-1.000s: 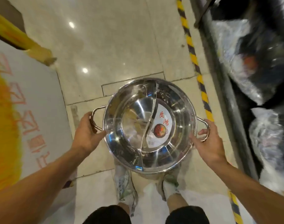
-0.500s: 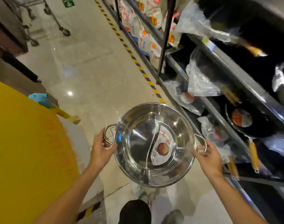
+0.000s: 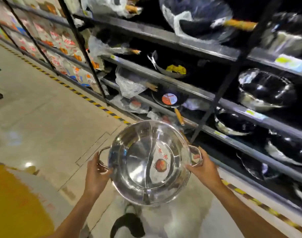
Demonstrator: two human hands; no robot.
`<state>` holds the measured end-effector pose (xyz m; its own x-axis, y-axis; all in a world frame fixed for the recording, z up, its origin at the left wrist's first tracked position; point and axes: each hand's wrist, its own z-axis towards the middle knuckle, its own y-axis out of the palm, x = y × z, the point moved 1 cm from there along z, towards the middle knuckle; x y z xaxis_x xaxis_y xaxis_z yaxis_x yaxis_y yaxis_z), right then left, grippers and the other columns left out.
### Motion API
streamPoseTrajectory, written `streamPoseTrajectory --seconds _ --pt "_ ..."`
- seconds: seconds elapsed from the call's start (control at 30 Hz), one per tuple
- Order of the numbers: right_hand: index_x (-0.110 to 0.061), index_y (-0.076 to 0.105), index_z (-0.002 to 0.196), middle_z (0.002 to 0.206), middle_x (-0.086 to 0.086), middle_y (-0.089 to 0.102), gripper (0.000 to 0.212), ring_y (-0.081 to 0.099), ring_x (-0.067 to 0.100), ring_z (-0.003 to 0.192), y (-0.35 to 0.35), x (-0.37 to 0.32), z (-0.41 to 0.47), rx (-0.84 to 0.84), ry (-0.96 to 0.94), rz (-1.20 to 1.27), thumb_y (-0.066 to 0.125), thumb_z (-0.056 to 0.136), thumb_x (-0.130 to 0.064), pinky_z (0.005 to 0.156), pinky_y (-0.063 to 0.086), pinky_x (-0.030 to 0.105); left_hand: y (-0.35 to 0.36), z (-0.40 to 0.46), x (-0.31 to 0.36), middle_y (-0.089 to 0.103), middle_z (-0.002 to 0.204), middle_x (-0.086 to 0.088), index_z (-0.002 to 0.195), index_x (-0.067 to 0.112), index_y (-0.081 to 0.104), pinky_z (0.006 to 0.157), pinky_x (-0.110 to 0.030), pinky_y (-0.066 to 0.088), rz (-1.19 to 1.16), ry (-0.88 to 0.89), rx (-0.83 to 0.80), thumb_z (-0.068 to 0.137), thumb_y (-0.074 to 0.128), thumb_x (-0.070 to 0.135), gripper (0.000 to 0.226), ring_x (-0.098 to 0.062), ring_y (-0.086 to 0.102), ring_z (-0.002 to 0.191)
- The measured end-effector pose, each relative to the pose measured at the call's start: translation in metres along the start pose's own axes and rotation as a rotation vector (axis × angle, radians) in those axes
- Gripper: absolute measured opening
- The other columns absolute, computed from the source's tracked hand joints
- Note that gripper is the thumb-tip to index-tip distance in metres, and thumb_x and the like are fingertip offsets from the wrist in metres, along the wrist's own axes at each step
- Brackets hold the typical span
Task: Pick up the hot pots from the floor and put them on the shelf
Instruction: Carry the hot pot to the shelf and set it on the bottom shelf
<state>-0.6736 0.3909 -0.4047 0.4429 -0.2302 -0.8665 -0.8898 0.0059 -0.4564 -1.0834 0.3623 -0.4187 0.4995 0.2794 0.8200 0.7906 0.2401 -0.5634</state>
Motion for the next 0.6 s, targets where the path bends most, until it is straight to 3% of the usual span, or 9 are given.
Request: streamPoseTrajectory --seconds 0.1,0.2,0.3,0.4,0.5,0.6 --pt "-0.061 0.045 0.117 0.096 -0.023 0.067 0.070 0.066 -0.006 0.084 -0.071 0.029 -0.058 0.105 0.046 -0.011 0.086 0.063 -0.049 0.062 0.046 0.008 0.042 -0.053 0.036 0.052 0.100 -0.004 0.133 0.029 0.046 0.066 -0.042 0.057 -0.016 0.053 -0.093 0.064 0.086 0.047 0.082 -0.025 0.063 0.078" --pt "-0.073 0.039 0.117 0.096 -0.034 0.065 0.078 0.063 -0.014 0.084 -0.129 0.061 -0.112 0.206 0.067 0.017 0.088 0.067 -0.040 0.063 0.043 0.002 0.082 -0.090 0.061 0.052 0.098 0.003 0.127 0.034 0.047 0.066 -0.039 0.056 0.021 0.133 -0.196 0.064 0.086 0.049 0.076 -0.021 0.061 0.077" --pt "-0.050 0.046 0.132 0.096 -0.023 0.066 0.077 0.066 -0.002 0.076 -0.168 0.087 -0.160 0.287 0.143 0.026 0.086 0.067 -0.045 0.064 0.046 0.011 0.116 -0.111 0.079 0.051 0.097 0.003 0.137 0.027 0.046 0.067 -0.039 0.056 0.019 0.215 -0.300 0.066 0.089 0.035 0.083 -0.021 0.060 0.077" --pt "-0.036 0.047 0.137 0.095 -0.017 0.066 0.076 0.066 0.002 0.062 -0.189 0.110 -0.205 0.380 0.206 -0.005 0.085 0.072 -0.037 0.058 0.047 0.015 0.143 -0.130 0.100 0.051 0.096 0.005 0.141 0.031 0.042 0.068 -0.032 0.054 0.026 0.299 -0.395 0.064 0.083 0.042 0.088 -0.018 0.059 0.078" --pt "-0.022 0.044 0.143 0.101 -0.008 0.065 0.082 0.064 0.006 0.063 -0.200 0.129 -0.250 0.474 0.282 -0.028 0.086 0.073 -0.031 0.060 0.049 0.017 0.165 -0.149 0.117 0.054 0.088 0.002 0.134 0.034 0.046 0.063 -0.033 0.053 0.019 0.358 -0.502 0.062 0.079 0.051 0.081 -0.017 0.058 0.073" --pt "-0.026 0.043 0.144 0.101 -0.004 0.065 0.083 0.067 0.014 0.068 -0.214 0.145 -0.283 0.502 0.320 -0.074 0.086 0.073 -0.033 0.060 0.047 0.017 0.184 -0.173 0.130 0.056 0.086 -0.005 0.133 0.027 0.049 0.064 -0.036 0.051 0.014 0.359 -0.566 0.056 0.074 0.061 0.087 -0.020 0.059 0.075"
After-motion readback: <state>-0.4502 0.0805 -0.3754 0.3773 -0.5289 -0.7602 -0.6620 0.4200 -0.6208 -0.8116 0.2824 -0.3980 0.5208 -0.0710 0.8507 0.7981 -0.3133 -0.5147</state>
